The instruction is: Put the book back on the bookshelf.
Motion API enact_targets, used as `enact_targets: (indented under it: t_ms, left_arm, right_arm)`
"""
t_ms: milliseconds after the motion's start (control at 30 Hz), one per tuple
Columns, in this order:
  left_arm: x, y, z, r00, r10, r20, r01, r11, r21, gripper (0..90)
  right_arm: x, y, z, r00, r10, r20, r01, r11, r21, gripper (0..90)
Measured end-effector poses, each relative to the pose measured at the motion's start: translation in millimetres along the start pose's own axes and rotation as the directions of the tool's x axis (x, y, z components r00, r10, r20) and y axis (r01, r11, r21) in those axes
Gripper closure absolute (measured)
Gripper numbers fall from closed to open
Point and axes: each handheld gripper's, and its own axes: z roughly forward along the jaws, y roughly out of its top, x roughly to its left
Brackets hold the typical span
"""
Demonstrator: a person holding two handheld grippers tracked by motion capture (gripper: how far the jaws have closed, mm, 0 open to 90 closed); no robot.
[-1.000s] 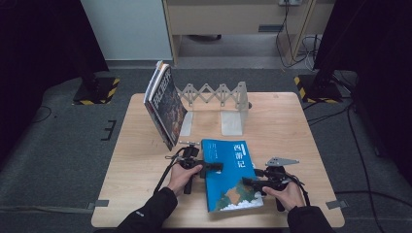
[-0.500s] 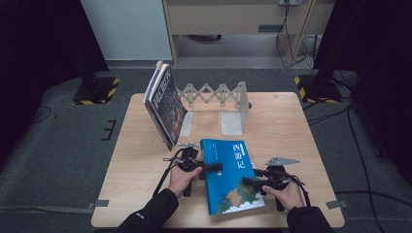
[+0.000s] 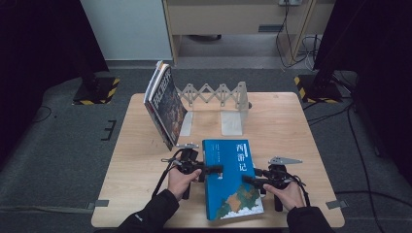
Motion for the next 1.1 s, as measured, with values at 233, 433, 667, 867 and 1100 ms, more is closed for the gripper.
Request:
enact_targets:
  t_ms: [233,433,667,867,1100]
  left_arm:
    - [-4.6,6.8,-3.0,0.9997,-0.022,0.013,0.022,0.9997,0.011,58.2]
    - [-10.6,15.1,-11.2,0.9998,-0.012,0.015,0.012,0.9999,0.001,60.5]
    - [-17.9,21.9,-19.5,0.9996,0.025,0.014,-0.025,0.9995,-0.018,61.6]
    - [-24.3,26.8,-18.8,0.9979,0.063,0.016,-0.063,0.9978,-0.022,61.7]
    - [-29.8,35.4,-23.3,0.9944,0.104,0.019,-0.103,0.9925,-0.066,61.8]
  right_arm:
    - [-1.2,2.7,-3.9,1.0000,0.004,-0.006,-0.005,0.999,-0.042,39.7]
    - [-0.4,4.1,-4.9,0.9998,-0.004,-0.021,0.003,0.998,-0.068,39.9]
    - [1.9,7.1,-5.7,0.9987,-0.014,-0.049,0.009,0.994,-0.109,44.1]
    - [0.9,10.4,-8.6,0.9985,-0.005,-0.055,-0.003,0.991,-0.136,46.3]
    - [-0.4,19.3,-13.4,0.9981,0.011,-0.061,-0.022,0.981,-0.191,50.8]
